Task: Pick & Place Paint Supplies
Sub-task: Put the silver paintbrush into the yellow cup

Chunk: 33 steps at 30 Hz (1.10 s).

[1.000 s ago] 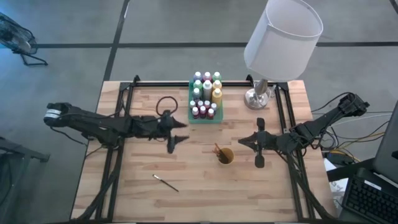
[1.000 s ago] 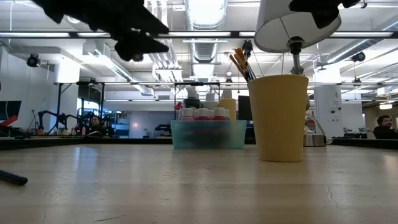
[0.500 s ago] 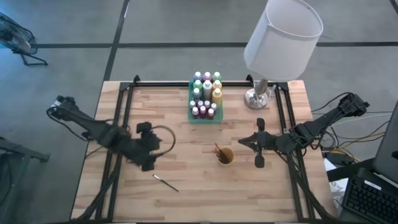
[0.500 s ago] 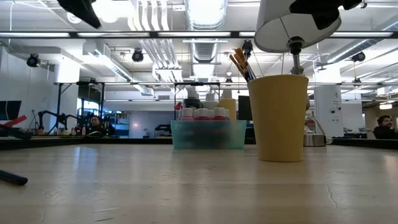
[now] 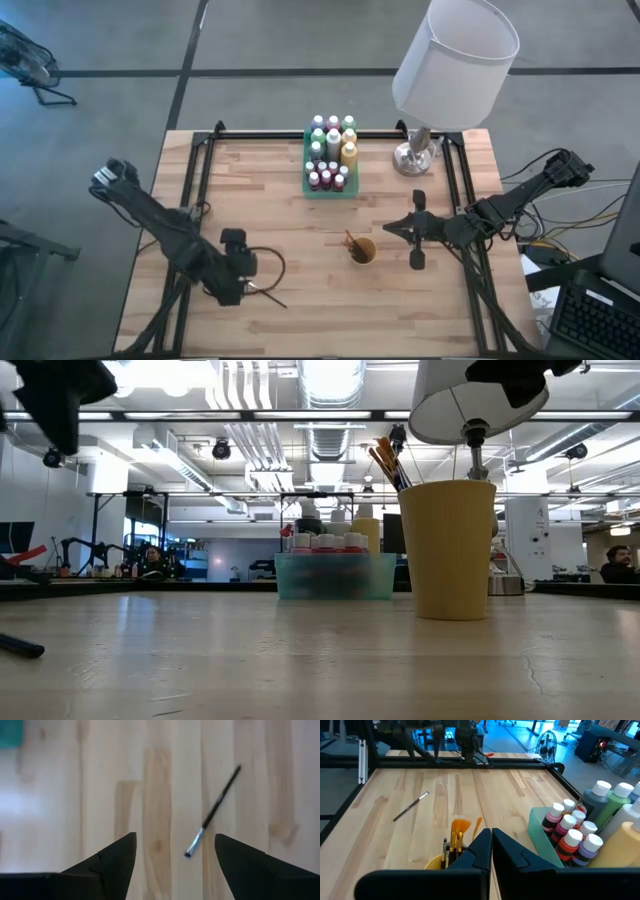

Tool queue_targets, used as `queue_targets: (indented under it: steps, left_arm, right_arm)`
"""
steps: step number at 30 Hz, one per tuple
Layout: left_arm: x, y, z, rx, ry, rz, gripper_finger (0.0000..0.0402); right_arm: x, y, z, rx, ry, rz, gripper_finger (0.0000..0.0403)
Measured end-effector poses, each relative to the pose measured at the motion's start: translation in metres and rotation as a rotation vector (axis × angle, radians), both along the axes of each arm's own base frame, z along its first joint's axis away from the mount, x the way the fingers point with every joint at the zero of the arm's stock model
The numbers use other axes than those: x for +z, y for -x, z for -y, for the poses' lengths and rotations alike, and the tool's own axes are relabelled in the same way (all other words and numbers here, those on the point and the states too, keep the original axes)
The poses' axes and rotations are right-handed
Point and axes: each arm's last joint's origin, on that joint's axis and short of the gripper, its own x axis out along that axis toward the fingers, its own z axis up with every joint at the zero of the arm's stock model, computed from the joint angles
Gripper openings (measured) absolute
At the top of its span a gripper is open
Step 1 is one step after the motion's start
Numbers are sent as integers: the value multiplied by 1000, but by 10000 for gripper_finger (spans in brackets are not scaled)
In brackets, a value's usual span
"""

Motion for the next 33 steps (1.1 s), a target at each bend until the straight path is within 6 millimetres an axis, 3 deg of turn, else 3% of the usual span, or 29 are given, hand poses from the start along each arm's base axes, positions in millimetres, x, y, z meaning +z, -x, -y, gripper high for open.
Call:
queue_targets:
  steps: [15,33]
  left_arm:
    - [-55,-21,26,-73,-3,-299,273]
    - [-79,-34,19,-67,-19,-408,273]
  right_arm:
    - [-1,0,0,0,1,-1,8]
    - [-1,0,0,0,-1,2,8]
